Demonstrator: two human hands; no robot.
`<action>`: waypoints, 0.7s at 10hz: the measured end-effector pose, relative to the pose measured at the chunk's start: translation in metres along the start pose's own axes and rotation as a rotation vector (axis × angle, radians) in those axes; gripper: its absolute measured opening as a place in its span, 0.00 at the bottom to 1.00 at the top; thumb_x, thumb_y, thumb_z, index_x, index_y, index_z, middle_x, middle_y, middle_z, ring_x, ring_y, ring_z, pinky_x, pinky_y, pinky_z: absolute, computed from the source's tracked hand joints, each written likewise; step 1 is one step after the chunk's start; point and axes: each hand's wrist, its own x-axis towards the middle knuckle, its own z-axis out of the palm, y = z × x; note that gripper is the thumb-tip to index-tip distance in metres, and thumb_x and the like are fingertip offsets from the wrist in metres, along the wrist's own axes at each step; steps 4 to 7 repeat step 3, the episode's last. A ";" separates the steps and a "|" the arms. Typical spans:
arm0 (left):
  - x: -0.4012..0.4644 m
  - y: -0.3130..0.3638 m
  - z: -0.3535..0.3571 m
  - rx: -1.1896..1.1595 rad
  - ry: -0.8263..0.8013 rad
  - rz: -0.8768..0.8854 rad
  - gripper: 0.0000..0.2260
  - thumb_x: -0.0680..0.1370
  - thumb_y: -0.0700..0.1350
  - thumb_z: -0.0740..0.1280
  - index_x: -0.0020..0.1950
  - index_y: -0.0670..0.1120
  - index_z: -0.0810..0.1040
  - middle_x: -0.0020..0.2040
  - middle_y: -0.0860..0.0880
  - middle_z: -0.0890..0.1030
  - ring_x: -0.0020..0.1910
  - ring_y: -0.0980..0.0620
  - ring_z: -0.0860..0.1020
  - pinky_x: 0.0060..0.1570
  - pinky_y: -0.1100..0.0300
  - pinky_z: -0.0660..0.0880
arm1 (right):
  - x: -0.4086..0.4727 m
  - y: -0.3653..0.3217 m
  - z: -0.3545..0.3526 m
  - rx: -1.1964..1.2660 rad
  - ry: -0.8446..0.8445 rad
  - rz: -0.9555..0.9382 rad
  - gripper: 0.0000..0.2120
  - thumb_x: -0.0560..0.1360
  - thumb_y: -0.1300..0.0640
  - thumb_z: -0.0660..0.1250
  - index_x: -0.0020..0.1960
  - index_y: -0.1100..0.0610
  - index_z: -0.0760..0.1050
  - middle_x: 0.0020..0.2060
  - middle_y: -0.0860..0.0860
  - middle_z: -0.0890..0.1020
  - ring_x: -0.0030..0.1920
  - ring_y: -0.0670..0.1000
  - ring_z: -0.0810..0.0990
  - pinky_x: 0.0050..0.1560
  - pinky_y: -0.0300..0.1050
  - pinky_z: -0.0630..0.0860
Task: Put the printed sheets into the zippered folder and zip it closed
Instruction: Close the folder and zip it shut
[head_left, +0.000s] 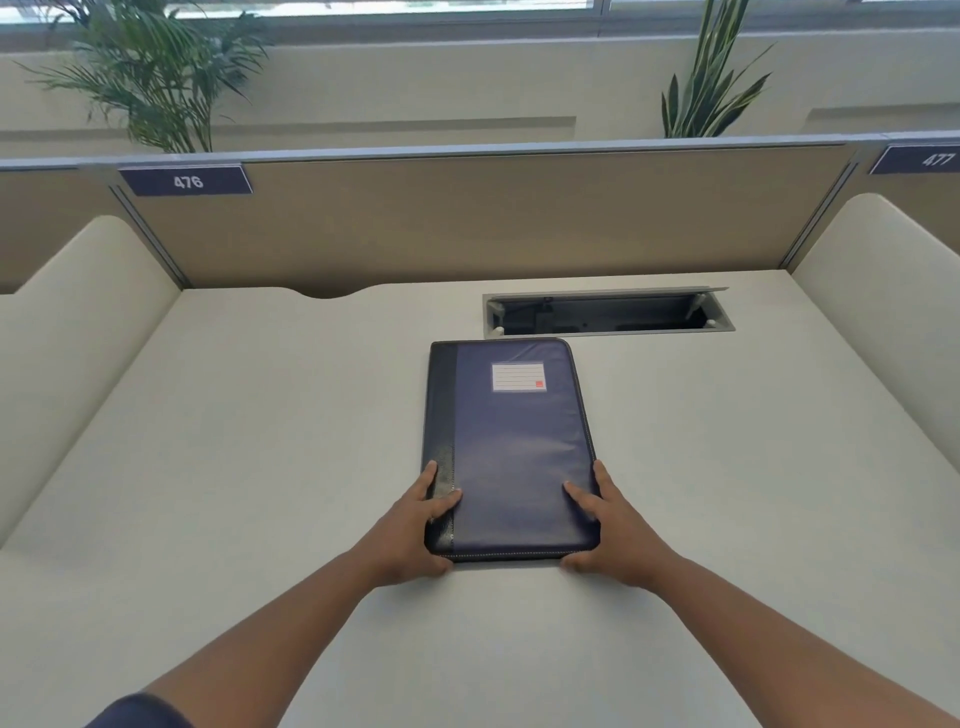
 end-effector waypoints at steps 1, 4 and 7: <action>0.002 -0.002 0.000 0.005 -0.001 0.000 0.45 0.66 0.49 0.80 0.80 0.57 0.64 0.82 0.59 0.40 0.81 0.56 0.53 0.70 0.66 0.59 | 0.002 0.002 0.000 -0.014 -0.008 -0.016 0.54 0.64 0.39 0.81 0.82 0.45 0.56 0.82 0.46 0.37 0.82 0.47 0.44 0.76 0.40 0.51; 0.001 0.013 -0.006 0.007 0.027 -0.035 0.52 0.60 0.67 0.78 0.80 0.56 0.63 0.84 0.54 0.45 0.82 0.51 0.49 0.76 0.56 0.57 | 0.000 -0.011 -0.008 0.010 -0.014 -0.001 0.55 0.62 0.27 0.74 0.82 0.48 0.58 0.83 0.49 0.39 0.82 0.50 0.43 0.80 0.47 0.52; 0.001 0.013 -0.006 0.007 0.027 -0.035 0.52 0.60 0.67 0.78 0.80 0.56 0.63 0.84 0.54 0.45 0.82 0.51 0.49 0.76 0.56 0.57 | 0.000 -0.011 -0.008 0.010 -0.014 -0.001 0.55 0.62 0.27 0.74 0.82 0.48 0.58 0.83 0.49 0.39 0.82 0.50 0.43 0.80 0.47 0.52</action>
